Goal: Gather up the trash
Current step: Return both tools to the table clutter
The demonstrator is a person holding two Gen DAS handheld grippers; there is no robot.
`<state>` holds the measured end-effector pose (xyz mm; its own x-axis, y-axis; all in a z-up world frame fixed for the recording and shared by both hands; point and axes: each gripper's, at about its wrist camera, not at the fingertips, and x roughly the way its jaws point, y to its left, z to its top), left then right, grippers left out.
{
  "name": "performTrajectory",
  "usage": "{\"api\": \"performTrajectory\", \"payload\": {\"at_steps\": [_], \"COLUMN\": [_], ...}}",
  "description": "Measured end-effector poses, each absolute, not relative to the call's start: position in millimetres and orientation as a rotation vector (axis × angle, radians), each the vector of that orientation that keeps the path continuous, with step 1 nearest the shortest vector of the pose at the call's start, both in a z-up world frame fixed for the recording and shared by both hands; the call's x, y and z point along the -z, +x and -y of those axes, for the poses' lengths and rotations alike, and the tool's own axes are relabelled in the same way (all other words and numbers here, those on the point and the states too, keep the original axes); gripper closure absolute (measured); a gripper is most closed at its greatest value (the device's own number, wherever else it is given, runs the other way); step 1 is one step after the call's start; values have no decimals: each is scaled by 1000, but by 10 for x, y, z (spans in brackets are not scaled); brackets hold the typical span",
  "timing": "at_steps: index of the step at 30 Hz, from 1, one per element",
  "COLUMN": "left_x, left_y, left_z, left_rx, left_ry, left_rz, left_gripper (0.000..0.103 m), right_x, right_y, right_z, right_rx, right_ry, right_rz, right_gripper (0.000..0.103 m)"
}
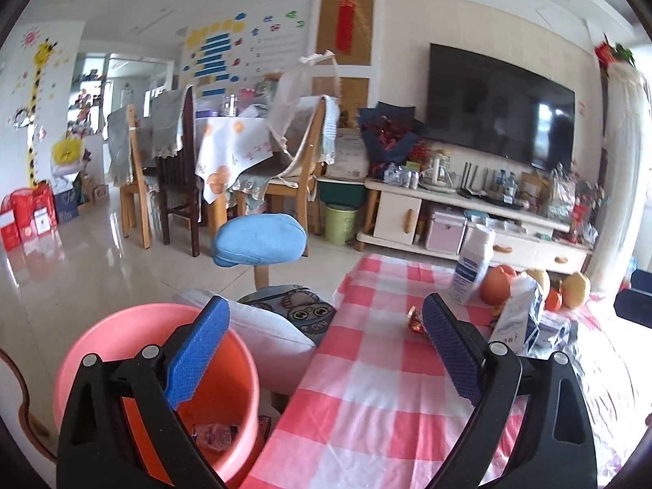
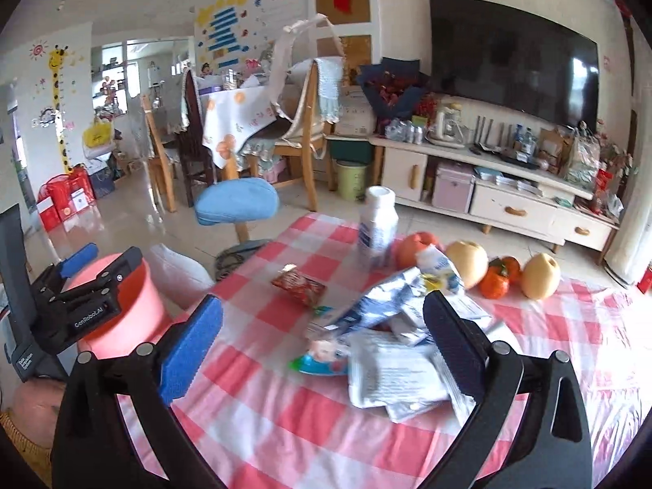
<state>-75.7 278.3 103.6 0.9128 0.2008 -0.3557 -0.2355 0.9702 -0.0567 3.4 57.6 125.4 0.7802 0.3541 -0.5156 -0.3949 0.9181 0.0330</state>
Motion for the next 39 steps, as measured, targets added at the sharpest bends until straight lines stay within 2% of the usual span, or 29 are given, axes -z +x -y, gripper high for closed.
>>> {"api": "performTrajectory", "payload": {"at_steps": [25, 32, 39], "left_x": [-874, -779, -711], "left_y": [-478, -241, 170], "left_z": [-1825, -1760, -1634], "left_rx": [45, 199, 325], "left_ry": [-33, -146, -140], "left_rz": [-451, -538, -601], "left_gripper": [8, 8, 8], "right_x": [-1271, -1199, -972], "right_y": [249, 383, 619], "right_z": [633, 1002, 1256], "right_rx": [-224, -208, -231], "right_ry": [28, 126, 257], "right_rz": [-603, -663, -792], "right_gripper": [4, 4, 4]}}
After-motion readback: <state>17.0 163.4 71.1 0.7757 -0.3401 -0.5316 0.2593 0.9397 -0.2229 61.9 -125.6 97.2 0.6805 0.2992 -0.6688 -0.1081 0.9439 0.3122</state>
